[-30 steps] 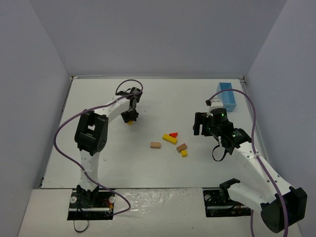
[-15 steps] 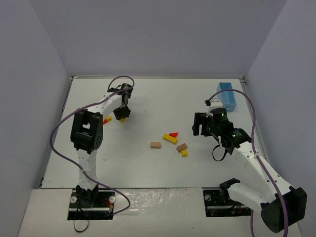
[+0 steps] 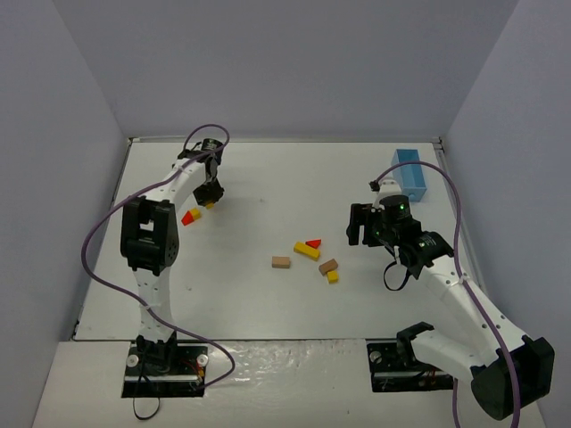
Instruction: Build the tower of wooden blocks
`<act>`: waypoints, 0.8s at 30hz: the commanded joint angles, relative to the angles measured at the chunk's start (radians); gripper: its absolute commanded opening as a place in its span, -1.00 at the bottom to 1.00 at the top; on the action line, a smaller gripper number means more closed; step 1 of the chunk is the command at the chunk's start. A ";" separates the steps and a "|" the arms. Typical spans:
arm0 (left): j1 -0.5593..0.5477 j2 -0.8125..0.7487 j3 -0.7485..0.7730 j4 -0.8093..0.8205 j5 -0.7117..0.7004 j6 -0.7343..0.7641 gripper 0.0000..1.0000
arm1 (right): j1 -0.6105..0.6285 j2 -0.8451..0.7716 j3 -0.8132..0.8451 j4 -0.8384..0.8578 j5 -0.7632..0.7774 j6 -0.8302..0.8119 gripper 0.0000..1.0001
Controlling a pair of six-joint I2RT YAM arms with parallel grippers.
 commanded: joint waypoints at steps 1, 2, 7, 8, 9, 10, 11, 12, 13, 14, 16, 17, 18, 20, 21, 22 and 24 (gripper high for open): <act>0.015 -0.029 0.040 -0.014 -0.003 0.025 -0.89 | -0.004 0.008 0.001 0.054 -0.008 -0.010 0.42; 0.015 -0.029 0.039 -0.014 -0.006 0.026 -0.89 | -0.004 0.010 0.002 0.053 -0.008 -0.010 0.42; 0.023 -0.026 0.041 -0.015 -0.011 0.033 -0.88 | -0.005 0.013 0.000 0.054 -0.007 -0.011 0.42; 0.025 -0.025 0.042 -0.015 -0.007 0.033 -0.88 | -0.005 0.013 -0.001 0.054 -0.007 -0.010 0.42; 0.027 -0.022 0.042 -0.015 -0.004 0.033 -0.88 | -0.004 0.013 -0.001 0.054 -0.007 -0.010 0.42; 0.030 -0.019 0.042 -0.015 -0.001 0.034 -0.88 | -0.004 0.013 -0.001 0.054 -0.007 -0.010 0.42; 0.031 -0.018 0.042 -0.015 0.000 0.034 -0.88 | -0.005 0.014 -0.001 0.053 -0.007 -0.010 0.42; 0.033 -0.016 0.042 -0.016 0.001 0.035 -0.87 | -0.005 0.015 0.000 0.053 -0.006 -0.010 0.42; 0.036 -0.014 0.042 -0.017 0.002 0.036 -0.87 | -0.005 0.015 0.000 0.054 -0.005 -0.010 0.42; 0.037 -0.012 0.042 -0.019 0.001 0.035 -0.87 | -0.005 0.016 0.001 0.054 -0.005 -0.010 0.42; 0.042 -0.011 0.042 -0.023 -0.001 0.031 -0.87 | -0.005 0.019 0.001 0.054 -0.003 -0.010 0.42; 0.044 -0.010 0.040 -0.024 0.000 0.031 -0.87 | -0.005 0.019 0.000 0.054 -0.003 -0.010 0.42; 0.045 -0.009 0.039 -0.025 0.000 0.031 -0.87 | -0.005 0.019 -0.001 0.054 -0.003 -0.010 0.42; 0.048 -0.006 0.039 -0.025 0.001 0.034 -0.87 | -0.005 0.019 0.000 0.054 -0.003 -0.010 0.42; 0.048 -0.005 0.037 -0.026 0.001 0.034 -0.87 | -0.005 0.019 0.000 0.054 -0.003 -0.010 0.42; 0.048 -0.004 0.036 -0.025 0.001 0.033 -0.87 | -0.005 0.019 0.000 0.054 -0.003 -0.010 0.42; 0.051 -0.002 0.037 -0.025 0.003 0.034 -0.86 | -0.005 0.019 -0.002 0.055 -0.003 -0.010 0.42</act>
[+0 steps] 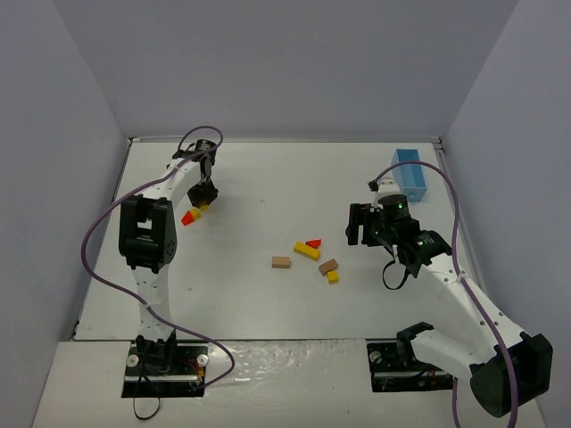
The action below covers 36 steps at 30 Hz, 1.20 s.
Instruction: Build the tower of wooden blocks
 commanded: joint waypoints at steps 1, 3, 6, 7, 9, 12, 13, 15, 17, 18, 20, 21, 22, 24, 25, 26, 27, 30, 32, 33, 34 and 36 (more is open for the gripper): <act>0.011 -0.021 0.037 -0.017 -0.005 0.013 -0.86 | -0.005 0.003 -0.002 0.050 -0.003 -0.010 0.42; 0.011 -0.017 0.036 -0.018 -0.003 0.012 -0.86 | -0.005 0.005 -0.002 0.049 -0.003 -0.010 0.42; 0.013 -0.014 0.035 -0.018 -0.002 0.011 -0.84 | -0.004 0.006 -0.002 0.050 -0.004 -0.010 0.42; 0.014 -0.015 0.034 -0.019 -0.004 0.009 -0.82 | -0.004 0.007 -0.003 0.051 -0.004 -0.010 0.42; 0.016 -0.015 0.031 -0.019 -0.004 0.007 -0.78 | -0.004 0.009 -0.004 0.051 -0.004 -0.009 0.42; 0.017 -0.016 0.029 -0.019 -0.007 0.007 -0.77 | -0.004 0.008 -0.005 0.053 -0.006 -0.009 0.42; 0.017 -0.018 0.028 -0.020 -0.007 0.005 -0.76 | -0.005 0.009 -0.005 0.053 -0.006 -0.009 0.42; 0.019 -0.021 0.026 -0.020 -0.008 0.004 -0.76 | -0.004 0.009 -0.005 0.053 -0.006 -0.009 0.42; 0.019 -0.020 0.026 -0.020 -0.008 0.005 -0.76 | -0.004 0.008 -0.005 0.052 -0.006 -0.009 0.42; 0.020 -0.019 0.026 -0.020 -0.007 0.005 -0.76 | -0.005 0.009 -0.005 0.052 -0.006 -0.009 0.42; 0.022 -0.016 0.026 -0.020 -0.005 0.005 -0.75 | -0.005 0.008 -0.005 0.053 -0.007 -0.007 0.42; 0.022 -0.016 0.023 -0.020 -0.005 0.004 -0.75 | -0.005 0.009 -0.005 0.053 -0.007 -0.006 0.42; 0.022 -0.018 0.021 -0.020 -0.004 0.003 -0.75 | -0.005 0.008 -0.006 0.052 -0.008 -0.007 0.42; 0.024 -0.019 0.016 -0.020 -0.004 0.002 -0.74 | -0.005 0.008 -0.007 0.053 -0.009 -0.009 0.42; 0.025 -0.020 0.014 -0.021 -0.003 0.000 -0.74 | -0.005 0.008 -0.006 0.053 -0.009 -0.009 0.42; 0.026 -0.021 0.012 -0.022 -0.002 -0.003 -0.73 | -0.005 0.008 -0.005 0.053 -0.008 -0.009 0.42; 0.026 -0.021 0.011 -0.022 -0.002 -0.005 -0.72 | -0.005 0.009 -0.005 0.053 -0.008 -0.009 0.42; 0.028 -0.024 0.009 -0.022 0.001 -0.006 -0.66 | -0.005 0.005 -0.007 0.053 -0.008 -0.009 0.42; 0.028 -0.024 0.009 -0.022 0.002 -0.008 -0.65 | -0.005 0.004 -0.007 0.053 -0.008 -0.009 0.42; 0.028 -0.023 0.009 -0.022 0.004 -0.010 -0.64 | -0.005 0.004 -0.007 0.053 -0.007 -0.008 0.42; 0.029 -0.022 0.008 -0.022 0.006 -0.012 -0.64 | -0.005 0.004 -0.007 0.053 -0.007 -0.007 0.42; 0.028 -0.021 0.006 -0.022 0.013 -0.015 -0.63 | -0.005 0.006 -0.007 0.053 -0.007 -0.009 0.42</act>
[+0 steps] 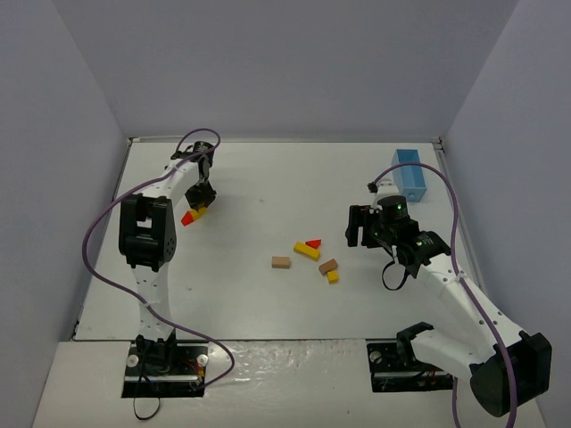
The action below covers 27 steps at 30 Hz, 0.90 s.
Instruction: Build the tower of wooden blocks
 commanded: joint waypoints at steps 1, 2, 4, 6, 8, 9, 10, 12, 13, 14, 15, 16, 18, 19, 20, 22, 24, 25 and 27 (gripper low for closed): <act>0.010 -0.038 0.009 -0.019 0.006 -0.016 -0.63 | -0.004 0.005 0.006 0.052 -0.002 -0.009 0.42; 0.010 -0.038 0.008 -0.019 0.006 -0.016 -0.63 | -0.004 0.006 0.007 0.052 -0.002 -0.009 0.42; 0.011 -0.038 0.007 -0.019 0.006 -0.017 -0.63 | -0.005 0.006 0.008 0.052 -0.003 -0.008 0.42; 0.010 -0.038 0.007 -0.019 0.006 -0.019 -0.62 | -0.004 0.005 0.007 0.052 -0.002 -0.008 0.42; 0.011 -0.039 0.007 -0.019 0.006 -0.019 -0.62 | -0.004 0.006 0.007 0.051 -0.003 -0.009 0.42; 0.011 -0.038 0.007 -0.019 0.006 -0.019 -0.61 | -0.004 0.007 0.007 0.051 -0.003 -0.009 0.42; 0.011 -0.038 0.007 -0.019 0.006 -0.020 -0.61 | -0.005 0.008 0.008 0.052 -0.003 -0.009 0.42; 0.011 -0.039 0.007 -0.020 0.006 -0.022 -0.61 | -0.004 0.008 0.007 0.051 -0.003 -0.008 0.42; 0.011 -0.039 0.007 -0.022 0.006 -0.022 -0.60 | -0.004 0.007 0.007 0.051 -0.003 -0.008 0.42; 0.011 -0.039 0.007 -0.024 0.004 -0.022 -0.60 | -0.005 0.007 0.007 0.052 -0.003 -0.009 0.42; 0.011 -0.041 0.007 -0.025 0.004 -0.023 -0.59 | -0.005 0.009 0.007 0.052 -0.003 -0.008 0.42; 0.012 -0.042 0.006 -0.026 0.002 -0.024 -0.59 | -0.005 0.009 0.007 0.053 -0.003 -0.008 0.42; 0.011 -0.044 0.004 -0.030 0.000 -0.026 -0.56 | -0.004 0.010 0.008 0.054 -0.003 -0.009 0.42; 0.012 -0.045 0.003 -0.031 -0.001 -0.026 -0.55 | -0.004 0.010 0.008 0.054 -0.003 -0.008 0.42; 0.013 -0.047 0.002 -0.033 -0.001 -0.026 -0.54 | -0.005 0.011 0.007 0.054 -0.003 -0.008 0.42; 0.011 -0.049 0.001 -0.033 -0.001 -0.026 -0.53 | -0.005 0.008 0.007 0.053 -0.003 -0.009 0.42; 0.011 -0.050 -0.002 -0.034 -0.001 -0.028 -0.53 | -0.005 0.006 0.007 0.054 -0.002 -0.009 0.42; 0.011 -0.050 -0.002 -0.034 0.000 -0.028 -0.53 | -0.005 0.008 0.007 0.053 -0.003 -0.009 0.42; 0.011 -0.053 -0.002 -0.034 0.003 -0.030 -0.52 | -0.005 0.008 0.008 0.054 -0.003 -0.009 0.42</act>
